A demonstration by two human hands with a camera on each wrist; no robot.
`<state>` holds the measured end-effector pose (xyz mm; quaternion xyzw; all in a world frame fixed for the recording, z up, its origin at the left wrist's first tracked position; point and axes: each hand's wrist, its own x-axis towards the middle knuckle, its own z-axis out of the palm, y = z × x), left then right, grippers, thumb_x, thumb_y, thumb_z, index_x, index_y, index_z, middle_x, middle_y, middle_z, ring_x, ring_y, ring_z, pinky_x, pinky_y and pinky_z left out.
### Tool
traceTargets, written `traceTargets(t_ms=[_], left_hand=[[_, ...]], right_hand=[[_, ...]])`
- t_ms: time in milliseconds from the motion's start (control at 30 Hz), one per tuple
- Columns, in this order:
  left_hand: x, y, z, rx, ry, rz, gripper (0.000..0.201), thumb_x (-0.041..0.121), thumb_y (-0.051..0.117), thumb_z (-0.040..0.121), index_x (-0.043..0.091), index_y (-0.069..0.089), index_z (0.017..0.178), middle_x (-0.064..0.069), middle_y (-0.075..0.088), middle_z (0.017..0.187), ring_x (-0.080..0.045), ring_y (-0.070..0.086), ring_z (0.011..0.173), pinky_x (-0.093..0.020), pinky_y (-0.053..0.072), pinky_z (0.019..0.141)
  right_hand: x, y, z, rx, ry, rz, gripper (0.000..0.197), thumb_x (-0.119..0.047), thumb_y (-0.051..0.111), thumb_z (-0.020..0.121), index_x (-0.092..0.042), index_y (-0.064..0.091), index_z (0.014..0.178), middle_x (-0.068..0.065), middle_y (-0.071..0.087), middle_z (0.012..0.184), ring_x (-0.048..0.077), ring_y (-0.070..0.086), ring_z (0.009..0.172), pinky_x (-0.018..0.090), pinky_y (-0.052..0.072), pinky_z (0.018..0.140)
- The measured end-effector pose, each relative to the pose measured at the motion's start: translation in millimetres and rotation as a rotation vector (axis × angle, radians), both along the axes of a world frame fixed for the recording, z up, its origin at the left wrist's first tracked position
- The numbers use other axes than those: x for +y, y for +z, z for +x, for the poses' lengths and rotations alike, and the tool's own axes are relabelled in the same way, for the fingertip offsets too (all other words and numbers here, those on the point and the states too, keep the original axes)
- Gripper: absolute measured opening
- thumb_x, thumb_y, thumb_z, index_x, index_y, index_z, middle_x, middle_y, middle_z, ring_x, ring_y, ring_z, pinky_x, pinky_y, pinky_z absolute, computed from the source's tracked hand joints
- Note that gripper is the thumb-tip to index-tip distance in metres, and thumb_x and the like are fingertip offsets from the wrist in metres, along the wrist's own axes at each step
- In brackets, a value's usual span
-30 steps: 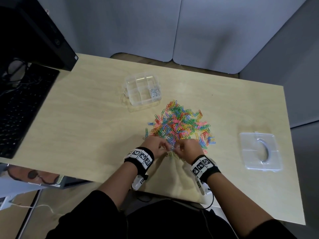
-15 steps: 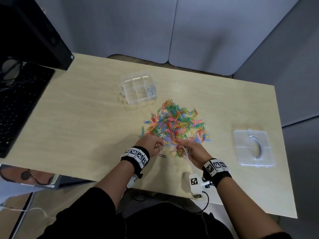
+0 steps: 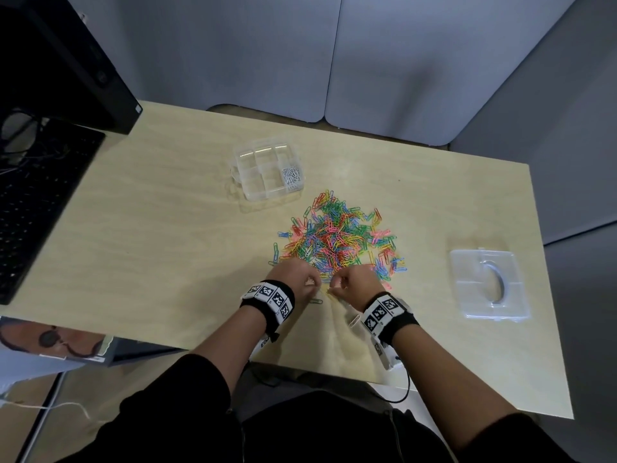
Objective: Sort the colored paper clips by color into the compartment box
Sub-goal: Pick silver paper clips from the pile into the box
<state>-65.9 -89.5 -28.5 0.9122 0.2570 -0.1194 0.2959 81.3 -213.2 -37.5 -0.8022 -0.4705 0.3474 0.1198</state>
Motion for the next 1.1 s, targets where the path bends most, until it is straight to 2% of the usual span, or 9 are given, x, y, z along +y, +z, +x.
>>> traceTargets(t_ms=[100, 200, 400, 500, 633, 767, 900, 1000, 1100], left_hand=[[2.3, -0.8, 8.7, 0.049, 0.043, -0.044, 0.008, 0.026, 0.067, 0.079, 0.029, 0.074, 0.074, 0.013, 0.071, 0.077, -0.009, 0.063, 0.072, -0.025, 0.053, 0.071], [5.8, -1.5, 14.4, 0.096, 0.025, -0.073, 0.009, 0.025, 0.068, 0.082, 0.026, 0.073, 0.074, 0.011, 0.071, 0.079, -0.009, 0.063, 0.075, -0.024, 0.051, 0.071], [6.0, -4.8, 8.5, 0.077, 0.039, -0.111, 0.014, 0.024, 0.049, 0.095, 0.015, 0.059, 0.09, 0.0, 0.064, 0.08, -0.02, 0.059, 0.075, -0.033, 0.049, 0.068], [1.7, -5.8, 6.3, 0.041, 0.079, -0.143, 0.022, 0.026, 0.038, 0.099, 0.014, 0.043, 0.081, -0.002, 0.047, 0.066, -0.021, 0.043, 0.06, -0.033, 0.032, 0.055], [-1.9, -6.8, 7.4, -0.023, 0.165, -0.188, 0.033, 0.027, 0.038, 0.103, 0.013, 0.041, 0.073, -0.002, 0.041, 0.062, -0.022, 0.038, 0.059, -0.033, 0.03, 0.058], [-9.1, -4.9, 8.6, -0.077, 0.279, -0.23, 0.014, 0.021, 0.048, 0.1, 0.011, 0.048, 0.089, -0.003, 0.051, 0.07, -0.019, 0.045, 0.058, -0.028, 0.032, 0.053], [-10.3, -5.2, 7.9, -0.131, 0.362, -0.255, 0.017, 0.011, 0.044, 0.098, 0.014, 0.061, 0.1, -0.01, 0.068, 0.09, -0.031, 0.063, 0.079, -0.035, 0.049, 0.069], [-13.5, -2.8, 6.8, -0.152, 0.374, -0.214, 0.024, 0.011, 0.045, 0.095, 0.019, 0.067, 0.089, -0.006, 0.069, 0.081, -0.028, 0.063, 0.071, -0.035, 0.051, 0.062], [-18.4, 0.5, 7.2, -0.151, 0.35, -0.153, 0.016, 0.013, 0.057, 0.089, 0.017, 0.072, 0.092, 0.004, 0.059, 0.064, -0.014, 0.05, 0.054, -0.022, 0.038, 0.051]], right_hand=[[-1.7, -3.0, 1.3, 0.024, -0.015, 0.049, 0.009, -0.019, 0.067, 0.083, -0.019, 0.073, 0.077, 0.0, 0.07, 0.069, 0.016, 0.064, 0.063, 0.031, 0.055, 0.062], [-8.1, -3.9, 8.5, 0.135, -0.112, 0.119, 0.009, -0.021, 0.07, 0.085, -0.019, 0.071, 0.076, -0.002, 0.072, 0.074, 0.007, 0.062, 0.062, 0.024, 0.051, 0.064], [-37.2, 7.4, 20.6, 0.983, -0.642, 0.088, 0.016, 0.006, 0.052, 0.095, 0.001, 0.063, 0.105, 0.015, 0.065, 0.079, 0.018, 0.059, 0.058, 0.027, 0.044, 0.054], [-53.7, 9.5, 27.7, 1.141, -0.705, 0.03, 0.023, 0.004, 0.05, 0.095, 0.005, 0.065, 0.113, 0.014, 0.058, 0.078, 0.018, 0.055, 0.062, 0.024, 0.042, 0.052], [-67.6, 7.9, 33.9, 0.833, -0.384, -0.064, 0.019, -0.032, 0.079, 0.081, -0.014, 0.075, 0.086, 0.011, 0.058, 0.076, 0.013, 0.041, 0.056, 0.021, 0.034, 0.051], [-71.9, -5.1, 37.7, 0.428, -0.103, -0.093, 0.026, -0.043, 0.09, 0.059, -0.034, 0.076, 0.079, 0.009, 0.072, 0.089, 0.01, 0.055, 0.072, 0.034, 0.05, 0.075], [-69.8, -4.0, 30.3, 0.237, 0.032, -0.056, 0.016, -0.028, 0.088, 0.069, -0.03, 0.078, 0.082, -0.014, 0.058, 0.065, -0.001, 0.047, 0.055, 0.012, 0.036, 0.056], [-71.0, -3.9, 24.2, 0.195, 0.102, -0.047, 0.009, -0.036, 0.081, 0.077, -0.028, 0.078, 0.08, -0.011, 0.07, 0.076, -0.001, 0.054, 0.063, 0.022, 0.049, 0.066], [-71.8, -2.9, 20.5, 0.154, 0.125, -0.058, 0.009, -0.037, 0.075, 0.083, -0.029, 0.073, 0.079, -0.007, 0.069, 0.076, 0.003, 0.056, 0.065, 0.025, 0.049, 0.067]])
